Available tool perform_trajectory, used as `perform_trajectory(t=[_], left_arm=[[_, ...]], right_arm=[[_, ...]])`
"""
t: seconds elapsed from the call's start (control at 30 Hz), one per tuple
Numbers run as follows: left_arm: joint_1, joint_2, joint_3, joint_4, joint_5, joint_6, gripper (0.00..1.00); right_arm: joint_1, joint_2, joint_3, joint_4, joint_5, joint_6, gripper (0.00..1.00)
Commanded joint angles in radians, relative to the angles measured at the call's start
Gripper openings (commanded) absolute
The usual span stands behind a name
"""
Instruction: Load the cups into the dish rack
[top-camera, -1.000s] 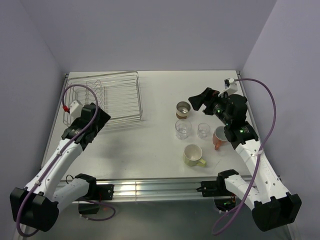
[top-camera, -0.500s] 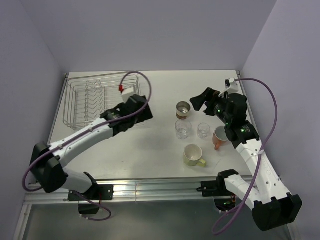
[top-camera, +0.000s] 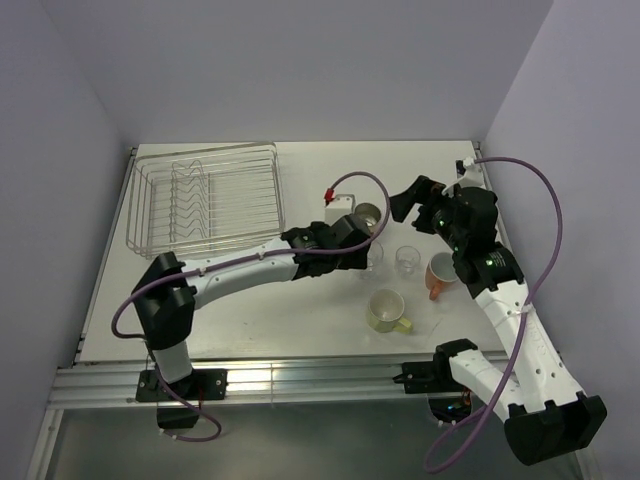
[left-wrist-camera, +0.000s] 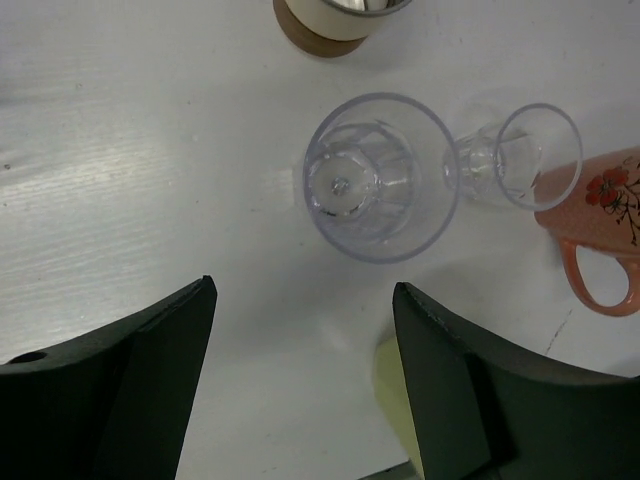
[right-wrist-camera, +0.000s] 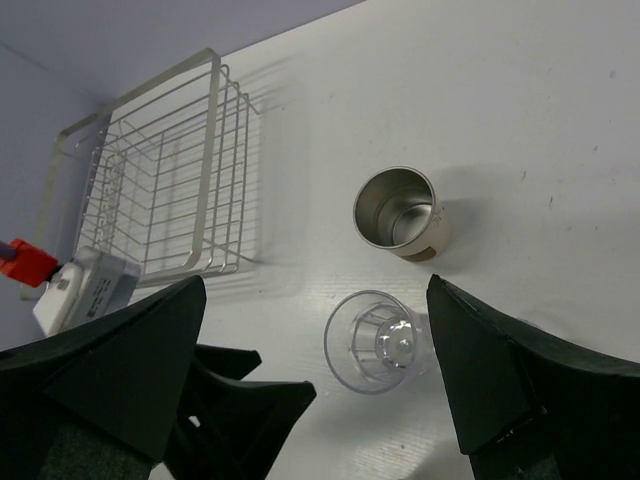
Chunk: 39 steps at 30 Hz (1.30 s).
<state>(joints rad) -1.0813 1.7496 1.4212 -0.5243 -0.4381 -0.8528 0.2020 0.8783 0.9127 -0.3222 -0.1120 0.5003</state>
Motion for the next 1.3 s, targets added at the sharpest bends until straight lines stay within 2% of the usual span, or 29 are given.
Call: perform_trajectory(t=[0.0,0.23,0.5,0.67,0.87,1.0,1.03,1.13,1.27], left_arm=[[0.006,0.057,0.106,-0.003,-0.017,0.018,0.77],[0.021,0.221,0.245,-0.072,-0.031,0.020,0.73],[0.070,0.248,0.208,-0.036,0.015,0.023,0.65],[0.095,0.289,0.216,-0.025,0.062,0.046,0.54],[0.101,0.321,0.214,-0.011,0.098,0.058,0.46],[0.103,0.323,0.205,0.000,0.113,0.060,0.30],[0.103,0.321,0.203,0.003,0.119,0.060,0.20],[0.103,0.304,0.194,0.007,0.122,0.063,0.00],[0.103,0.269,0.186,0.012,0.134,0.072,0.00]], right_arm=[[-0.007,-0.030,0.060,-0.012,0.035,-0.025,0.99],[-0.007,-0.038,0.075,-0.040,0.057,-0.034,0.99],[-0.007,-0.044,0.077,-0.051,0.072,-0.039,0.99],[-0.007,-0.039,0.077,-0.054,0.071,-0.039,0.99],[-0.007,-0.042,0.078,-0.058,0.075,-0.037,0.99],[-0.007,-0.045,0.078,-0.064,0.078,-0.037,0.99],[-0.007,-0.047,0.080,-0.066,0.078,-0.037,0.99],[-0.007,-0.045,0.081,-0.067,0.081,-0.039,0.99],[-0.007,-0.042,0.092,-0.075,0.087,-0.039,0.98]])
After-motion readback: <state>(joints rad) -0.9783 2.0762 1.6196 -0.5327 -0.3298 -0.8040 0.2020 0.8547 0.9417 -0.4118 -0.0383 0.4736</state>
